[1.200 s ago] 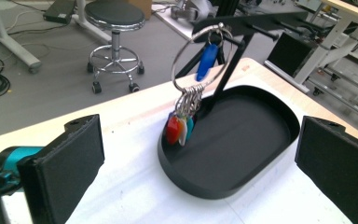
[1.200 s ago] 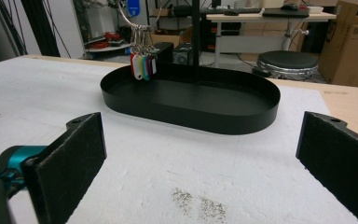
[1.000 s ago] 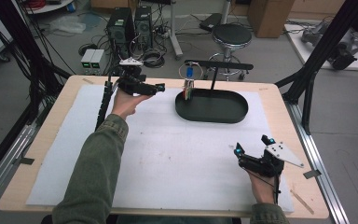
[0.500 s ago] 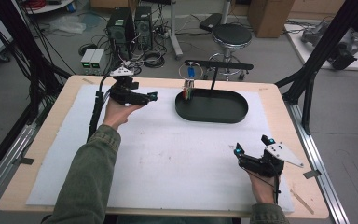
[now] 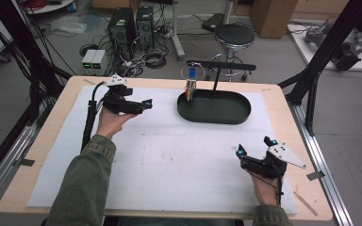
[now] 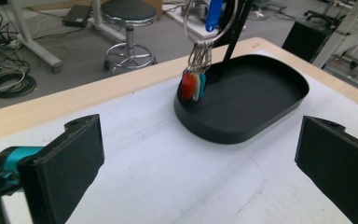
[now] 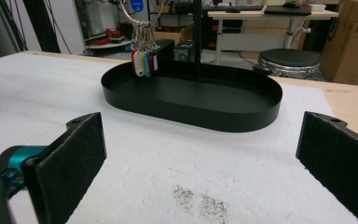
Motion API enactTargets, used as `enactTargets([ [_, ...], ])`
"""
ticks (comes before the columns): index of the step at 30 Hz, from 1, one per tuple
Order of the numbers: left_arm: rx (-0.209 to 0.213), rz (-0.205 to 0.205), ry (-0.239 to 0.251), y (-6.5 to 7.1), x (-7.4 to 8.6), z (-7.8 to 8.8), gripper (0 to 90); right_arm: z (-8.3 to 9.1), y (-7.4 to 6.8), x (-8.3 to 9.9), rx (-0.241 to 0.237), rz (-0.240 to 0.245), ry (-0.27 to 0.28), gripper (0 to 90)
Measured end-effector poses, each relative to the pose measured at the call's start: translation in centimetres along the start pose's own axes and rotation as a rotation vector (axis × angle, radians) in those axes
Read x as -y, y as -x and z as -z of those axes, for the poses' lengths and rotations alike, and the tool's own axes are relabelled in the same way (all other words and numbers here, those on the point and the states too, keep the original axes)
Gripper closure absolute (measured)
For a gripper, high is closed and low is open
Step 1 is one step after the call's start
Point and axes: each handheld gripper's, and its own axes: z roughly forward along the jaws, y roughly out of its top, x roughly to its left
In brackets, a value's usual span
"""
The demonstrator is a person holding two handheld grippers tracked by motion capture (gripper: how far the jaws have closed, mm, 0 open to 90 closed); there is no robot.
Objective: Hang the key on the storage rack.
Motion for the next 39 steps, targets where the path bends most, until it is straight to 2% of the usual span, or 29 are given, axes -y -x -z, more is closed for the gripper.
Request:
enactTargets([
  [24, -0.079, 0.045, 0.017, -1.9, 5.2, 4.7, 1.6, -0.1, -0.2, 0.0, -0.006, 0.003, -0.007, 0.4],
  [39, -0.149, 0.065, 0.041, -2.8, 7.5, 7.3, 1.6, 0.0, -0.3, 0.1, -0.006, 0.008, -0.01, 0.4],
])
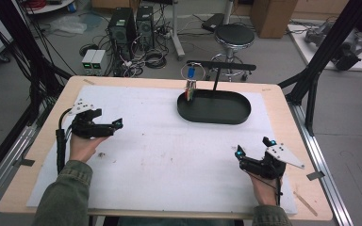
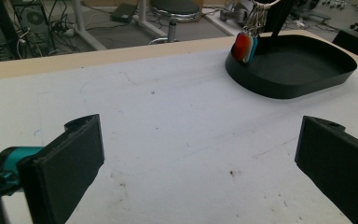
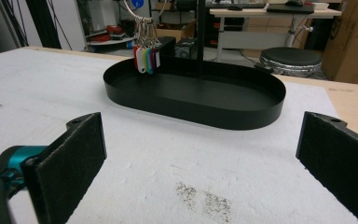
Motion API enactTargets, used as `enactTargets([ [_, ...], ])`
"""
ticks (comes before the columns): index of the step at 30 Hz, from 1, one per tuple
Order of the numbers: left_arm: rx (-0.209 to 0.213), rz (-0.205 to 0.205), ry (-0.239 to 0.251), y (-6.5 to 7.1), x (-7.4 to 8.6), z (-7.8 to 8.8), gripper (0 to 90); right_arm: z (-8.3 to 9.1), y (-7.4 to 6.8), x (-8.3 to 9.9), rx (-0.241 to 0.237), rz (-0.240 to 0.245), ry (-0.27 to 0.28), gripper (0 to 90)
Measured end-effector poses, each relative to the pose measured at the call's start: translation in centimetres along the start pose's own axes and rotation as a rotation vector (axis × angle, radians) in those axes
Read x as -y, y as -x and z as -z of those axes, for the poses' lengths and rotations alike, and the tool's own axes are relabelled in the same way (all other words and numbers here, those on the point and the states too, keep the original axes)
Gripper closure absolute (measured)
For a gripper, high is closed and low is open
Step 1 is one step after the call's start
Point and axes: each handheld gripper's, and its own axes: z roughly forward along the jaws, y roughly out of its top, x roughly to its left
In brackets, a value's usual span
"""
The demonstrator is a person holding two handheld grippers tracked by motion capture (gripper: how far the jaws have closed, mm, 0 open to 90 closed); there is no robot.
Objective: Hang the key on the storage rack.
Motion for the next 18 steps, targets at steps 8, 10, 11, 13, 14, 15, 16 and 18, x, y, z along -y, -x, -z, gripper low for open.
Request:
enactTargets([
  [8, -0.037, 0.012, 0.043, -0.8, 1.1, 1.8, 1.6, 0.1, 0.1, 0.0, 0.003, 0.003, 0.001, 0.4],
  [10, -0.054, 0.01, 0.053, -1.1, 1.5, 2.4, 1.6, 0.1, 0.0, 0.0, 0.001, -0.006, -0.004, 0.4],
  [11, -0.06, 0.016, 0.062, -1.2, 1.7, 2.7, 1.6, 0.1, 0.0, 0.0, 0.0, -0.003, -0.003, 0.5],
  [13, -0.071, 0.024, 0.074, -1.4, 2.0, 3.3, 1.6, 0.0, 0.0, 0.0, 0.001, 0.007, -0.001, 0.4],
  [14, -0.082, 0.026, 0.084, -1.6, 2.2, 3.7, 1.6, 0.0, -0.1, 0.0, 0.0, -0.001, -0.008, 0.4],
  [15, -0.086, 0.029, 0.09, -1.7, 2.4, 3.9, 1.6, 0.0, -0.1, 0.1, 0.0, 0.001, -0.006, 0.4],
  [16, -0.094, 0.032, 0.094, -1.8, 2.5, 4.2, 1.6, 0.0, -0.1, 0.1, -0.001, 0.0, -0.006, 0.4],
  [18, -0.113, 0.031, 0.1, -2.0, 2.9, 4.7, 1.6, 0.0, -0.1, 0.1, 0.0, 0.003, -0.005, 0.5],
])
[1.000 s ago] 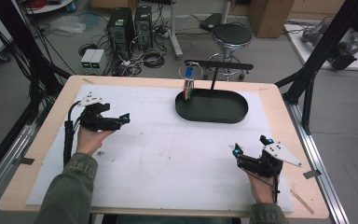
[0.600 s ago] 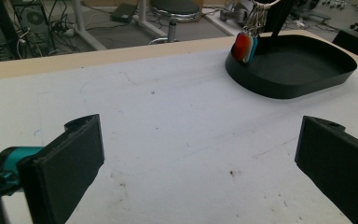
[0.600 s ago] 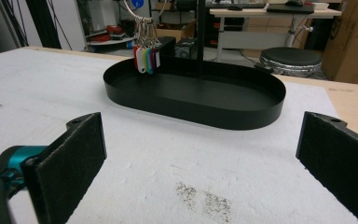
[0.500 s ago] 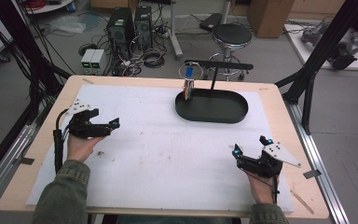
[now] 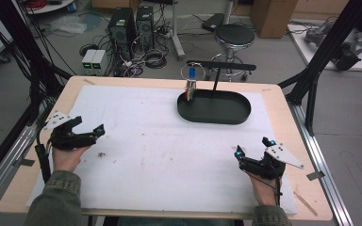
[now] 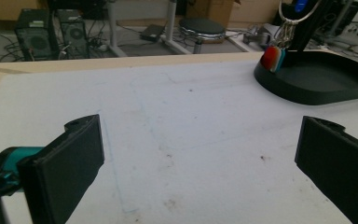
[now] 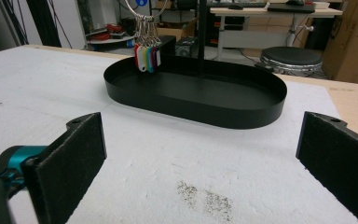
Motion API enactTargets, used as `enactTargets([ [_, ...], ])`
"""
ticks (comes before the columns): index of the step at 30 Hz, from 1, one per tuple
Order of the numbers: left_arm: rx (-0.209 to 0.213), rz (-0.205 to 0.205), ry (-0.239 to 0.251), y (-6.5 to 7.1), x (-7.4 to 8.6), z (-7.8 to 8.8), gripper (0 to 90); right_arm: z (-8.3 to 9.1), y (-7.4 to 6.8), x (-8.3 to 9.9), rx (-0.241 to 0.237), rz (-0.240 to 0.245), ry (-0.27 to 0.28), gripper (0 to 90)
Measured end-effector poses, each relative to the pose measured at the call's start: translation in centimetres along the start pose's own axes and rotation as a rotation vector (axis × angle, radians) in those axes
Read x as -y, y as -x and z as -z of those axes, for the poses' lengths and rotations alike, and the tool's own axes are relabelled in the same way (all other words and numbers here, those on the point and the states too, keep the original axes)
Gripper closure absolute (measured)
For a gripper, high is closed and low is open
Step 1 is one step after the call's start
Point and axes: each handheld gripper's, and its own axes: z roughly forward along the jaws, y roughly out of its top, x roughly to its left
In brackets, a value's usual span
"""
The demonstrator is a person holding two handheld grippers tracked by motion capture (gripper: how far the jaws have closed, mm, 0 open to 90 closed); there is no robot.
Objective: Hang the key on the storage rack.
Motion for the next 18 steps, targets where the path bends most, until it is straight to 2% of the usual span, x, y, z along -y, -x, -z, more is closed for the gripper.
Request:
enactTargets([
  [6, -0.031, 0.003, 0.028, -0.4, 0.7, 1.1, 1.6, 0.0, 0.0, 0.0, 0.001, 0.003, -0.001, 0.4],
  [12, -0.037, -0.001, 0.027, -0.3, 1.1, 1.6, 1.6, 0.1, -0.1, 0.1, 0.007, 0.003, -0.005, 0.4],
  [18, -0.052, 0.006, 0.058, -0.4, 1.6, 2.1, 1.6, 0.1, 0.0, 0.1, 0.007, 0.004, -0.003, 0.5],
])
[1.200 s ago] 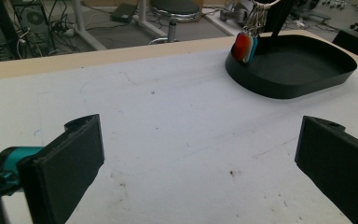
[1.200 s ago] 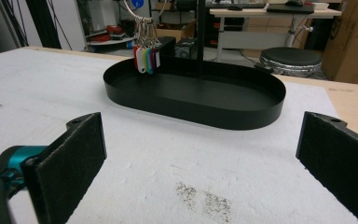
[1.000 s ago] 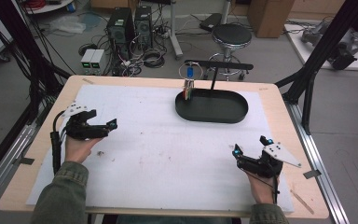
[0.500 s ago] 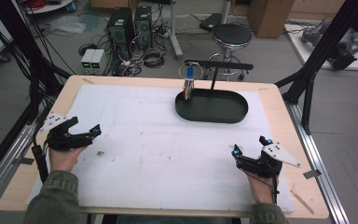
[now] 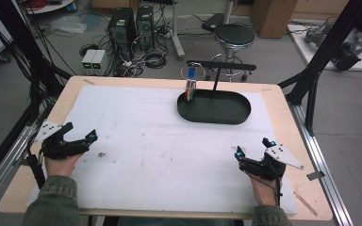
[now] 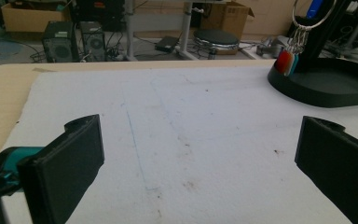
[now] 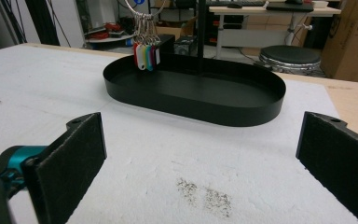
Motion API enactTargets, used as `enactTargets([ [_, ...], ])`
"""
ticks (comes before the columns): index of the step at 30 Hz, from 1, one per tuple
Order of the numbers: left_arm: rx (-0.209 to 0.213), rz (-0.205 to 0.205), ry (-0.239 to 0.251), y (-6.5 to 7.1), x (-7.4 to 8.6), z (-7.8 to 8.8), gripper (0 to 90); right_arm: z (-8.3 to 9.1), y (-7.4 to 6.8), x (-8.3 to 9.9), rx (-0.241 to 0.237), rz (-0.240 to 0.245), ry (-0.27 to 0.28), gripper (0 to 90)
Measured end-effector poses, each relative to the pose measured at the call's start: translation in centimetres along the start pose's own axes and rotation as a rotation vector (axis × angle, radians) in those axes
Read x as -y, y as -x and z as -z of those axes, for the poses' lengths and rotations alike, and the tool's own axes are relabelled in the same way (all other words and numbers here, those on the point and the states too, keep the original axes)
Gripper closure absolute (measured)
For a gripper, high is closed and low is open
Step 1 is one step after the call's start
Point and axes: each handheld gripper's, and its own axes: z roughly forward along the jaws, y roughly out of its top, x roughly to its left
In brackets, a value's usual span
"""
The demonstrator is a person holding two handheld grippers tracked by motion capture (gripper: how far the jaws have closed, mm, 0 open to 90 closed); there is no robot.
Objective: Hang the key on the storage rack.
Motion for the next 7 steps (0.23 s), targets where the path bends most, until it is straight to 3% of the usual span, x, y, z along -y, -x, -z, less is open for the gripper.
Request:
enactTargets([
  [7, 0.036, 0.028, 0.008, -0.28, 0.04, 0.32, 1.6, -0.2, -0.08, 0.04, 0.004, 0.002, -0.01, 0.4],
])
